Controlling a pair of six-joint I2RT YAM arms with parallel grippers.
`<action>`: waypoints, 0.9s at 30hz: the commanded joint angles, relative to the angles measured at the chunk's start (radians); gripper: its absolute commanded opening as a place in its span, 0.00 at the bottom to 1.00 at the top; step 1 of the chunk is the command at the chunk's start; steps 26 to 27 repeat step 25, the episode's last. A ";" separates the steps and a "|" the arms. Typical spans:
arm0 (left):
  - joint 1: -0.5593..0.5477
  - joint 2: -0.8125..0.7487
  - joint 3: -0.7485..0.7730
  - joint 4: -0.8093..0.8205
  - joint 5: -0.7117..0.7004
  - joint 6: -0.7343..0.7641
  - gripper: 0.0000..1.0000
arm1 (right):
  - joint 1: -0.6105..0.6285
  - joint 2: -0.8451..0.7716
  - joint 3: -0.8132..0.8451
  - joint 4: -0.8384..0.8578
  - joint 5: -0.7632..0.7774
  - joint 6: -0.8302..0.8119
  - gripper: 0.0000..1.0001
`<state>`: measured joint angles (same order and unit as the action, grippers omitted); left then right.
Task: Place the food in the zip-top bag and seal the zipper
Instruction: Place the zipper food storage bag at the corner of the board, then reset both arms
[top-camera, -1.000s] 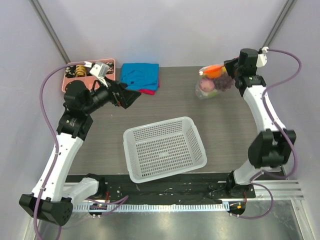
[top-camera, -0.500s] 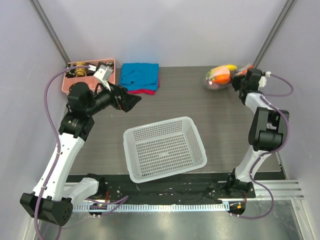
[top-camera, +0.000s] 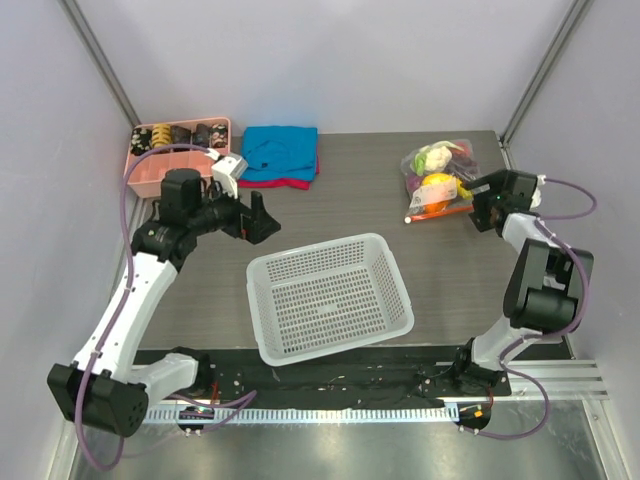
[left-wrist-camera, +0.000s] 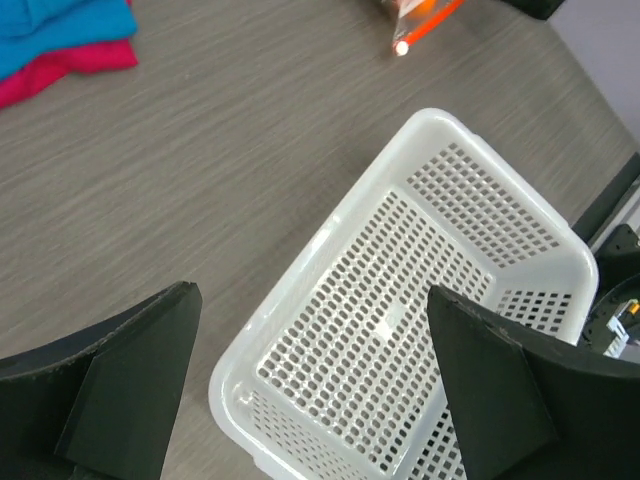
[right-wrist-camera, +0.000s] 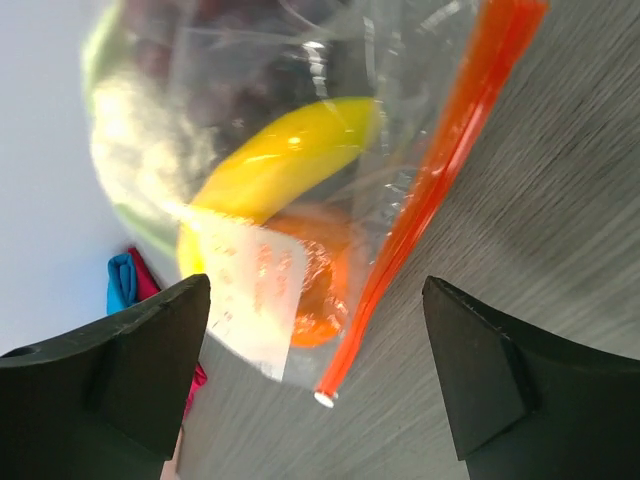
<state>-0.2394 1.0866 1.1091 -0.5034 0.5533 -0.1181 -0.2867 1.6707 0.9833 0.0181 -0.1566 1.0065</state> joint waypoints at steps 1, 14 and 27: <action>0.008 0.078 0.129 -0.197 -0.087 0.046 1.00 | -0.025 -0.163 0.020 -0.073 -0.015 -0.183 0.94; 0.011 0.132 0.305 -0.544 -0.412 0.103 1.00 | -0.028 -0.426 0.183 -0.564 -0.273 -0.840 0.98; 0.009 -0.059 0.097 -0.573 -0.521 0.173 1.00 | 0.118 -0.726 0.018 -0.768 -0.163 -1.168 1.00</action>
